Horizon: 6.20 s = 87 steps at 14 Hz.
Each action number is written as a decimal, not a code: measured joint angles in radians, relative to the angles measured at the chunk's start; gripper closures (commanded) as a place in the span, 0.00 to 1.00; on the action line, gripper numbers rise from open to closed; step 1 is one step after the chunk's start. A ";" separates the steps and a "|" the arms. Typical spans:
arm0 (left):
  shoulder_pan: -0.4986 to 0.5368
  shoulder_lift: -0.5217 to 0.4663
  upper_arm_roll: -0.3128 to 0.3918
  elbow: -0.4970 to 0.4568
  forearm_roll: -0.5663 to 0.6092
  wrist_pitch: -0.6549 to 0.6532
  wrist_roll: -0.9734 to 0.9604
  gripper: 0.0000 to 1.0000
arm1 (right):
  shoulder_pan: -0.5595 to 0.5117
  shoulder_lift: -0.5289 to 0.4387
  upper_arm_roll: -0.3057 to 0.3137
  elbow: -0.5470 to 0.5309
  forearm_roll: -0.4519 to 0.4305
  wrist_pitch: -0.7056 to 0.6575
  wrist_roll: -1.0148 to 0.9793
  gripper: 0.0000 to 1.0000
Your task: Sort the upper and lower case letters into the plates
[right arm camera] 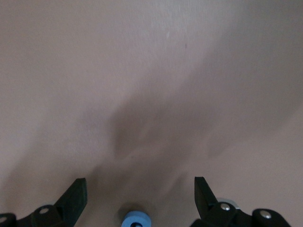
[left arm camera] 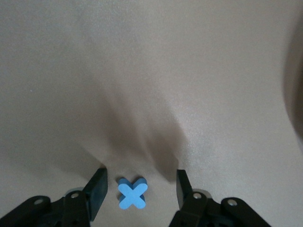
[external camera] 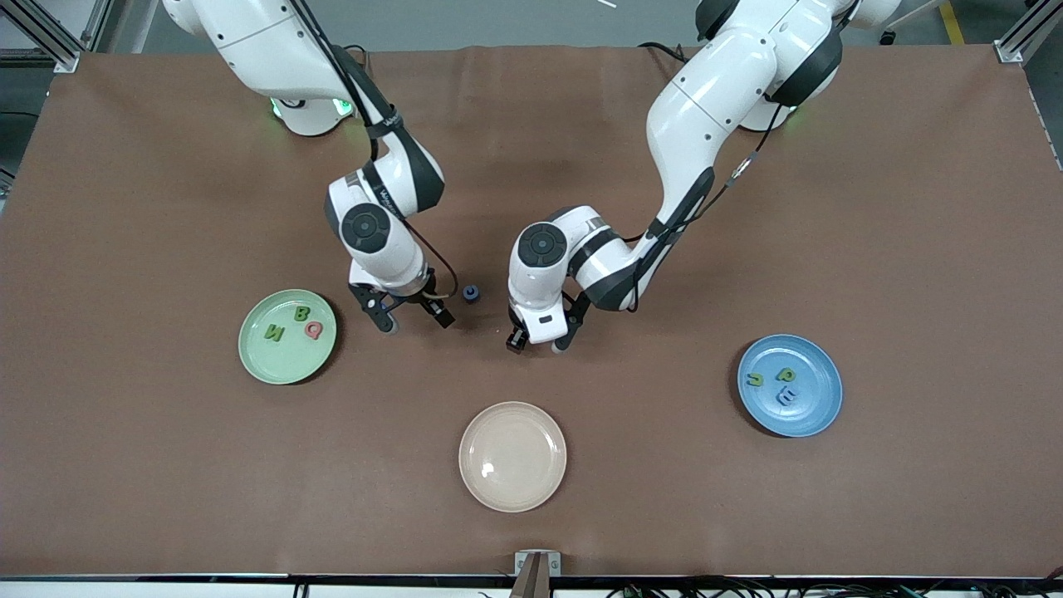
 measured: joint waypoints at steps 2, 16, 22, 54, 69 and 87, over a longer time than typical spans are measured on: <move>-0.002 0.000 0.000 0.000 0.000 0.000 0.000 0.36 | 0.028 0.008 -0.001 0.000 0.000 0.005 0.058 0.00; -0.003 0.000 -0.001 0.014 -0.006 -0.050 0.008 0.97 | 0.107 0.069 -0.008 0.008 -0.001 0.069 0.158 0.39; 0.101 -0.072 -0.002 0.040 -0.006 -0.149 0.128 0.97 | 0.109 0.068 -0.008 0.015 -0.001 0.065 0.176 0.58; 0.767 -0.154 -0.025 -0.067 -0.051 -0.421 1.381 0.01 | -0.465 0.027 -0.064 0.058 -0.041 -0.116 -0.847 0.97; 0.789 -0.602 -0.071 -0.041 -0.051 -0.590 1.708 0.00 | -0.483 -0.020 -0.069 0.201 -0.047 -0.368 -1.126 0.00; 0.681 -0.855 0.060 -0.070 -0.208 -0.843 1.831 0.00 | -0.552 -0.084 -0.086 0.802 -0.116 -1.120 -1.352 0.00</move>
